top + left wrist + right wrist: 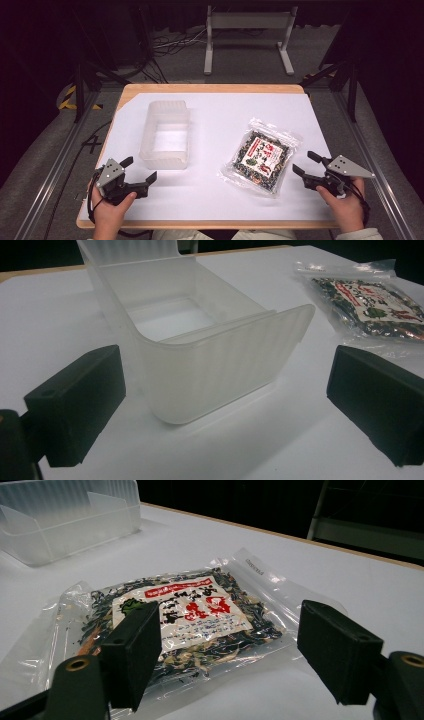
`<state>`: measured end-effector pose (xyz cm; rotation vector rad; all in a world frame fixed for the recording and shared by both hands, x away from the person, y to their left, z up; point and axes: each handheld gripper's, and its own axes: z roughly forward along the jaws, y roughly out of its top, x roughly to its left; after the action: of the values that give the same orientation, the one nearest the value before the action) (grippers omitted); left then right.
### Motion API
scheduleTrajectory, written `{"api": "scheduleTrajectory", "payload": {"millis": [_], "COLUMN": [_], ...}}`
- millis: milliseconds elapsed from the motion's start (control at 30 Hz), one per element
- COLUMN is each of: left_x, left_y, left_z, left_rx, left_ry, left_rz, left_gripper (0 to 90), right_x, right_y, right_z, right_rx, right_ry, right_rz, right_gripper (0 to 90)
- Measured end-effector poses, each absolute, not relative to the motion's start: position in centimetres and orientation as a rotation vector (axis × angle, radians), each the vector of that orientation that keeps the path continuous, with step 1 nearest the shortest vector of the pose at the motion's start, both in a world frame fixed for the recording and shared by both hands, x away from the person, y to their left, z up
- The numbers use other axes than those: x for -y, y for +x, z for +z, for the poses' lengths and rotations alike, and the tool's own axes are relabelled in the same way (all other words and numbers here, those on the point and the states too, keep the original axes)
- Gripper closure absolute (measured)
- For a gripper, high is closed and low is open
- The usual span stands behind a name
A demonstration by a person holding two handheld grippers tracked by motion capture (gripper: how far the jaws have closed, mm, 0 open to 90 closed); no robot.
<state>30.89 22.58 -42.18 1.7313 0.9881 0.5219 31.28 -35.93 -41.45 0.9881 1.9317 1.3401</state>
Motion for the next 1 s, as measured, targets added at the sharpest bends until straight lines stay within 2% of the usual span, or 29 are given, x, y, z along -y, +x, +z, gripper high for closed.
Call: {"api": "scheduleTrajectory", "payload": {"millis": [200, 500, 667, 1000], "left_x": [-22.5, -22.7, -22.3, -22.6], "left_y": [31.2, 31.4, 31.4, 31.5], "left_z": [-42.8, -43.3, -43.4, -43.5], "left_rx": [-1.054, -1.028, -1.040, -1.036], "left_ry": [1.797, 1.791, 1.835, 1.800], "left_rz": [0.550, 0.495, 0.548, 0.522], "left_gripper": [4.9, 3.4, 5.6, 4.4], "right_x": [35.7, 35.0, 35.0, 34.9], "right_y": [31.4, 32.0, 33.3, 36.1], "right_z": [-41.5, -40.7, -40.2, -37.9], "right_rx": [-1.939, -1.949, -1.974, -1.941], "right_ry": [1.006, 0.982, 1.017, 1.012], "right_rz": [1.348, 1.338, 1.309, 1.314], "right_gripper": [25.0, 24.0, 23.9, 23.6]}}
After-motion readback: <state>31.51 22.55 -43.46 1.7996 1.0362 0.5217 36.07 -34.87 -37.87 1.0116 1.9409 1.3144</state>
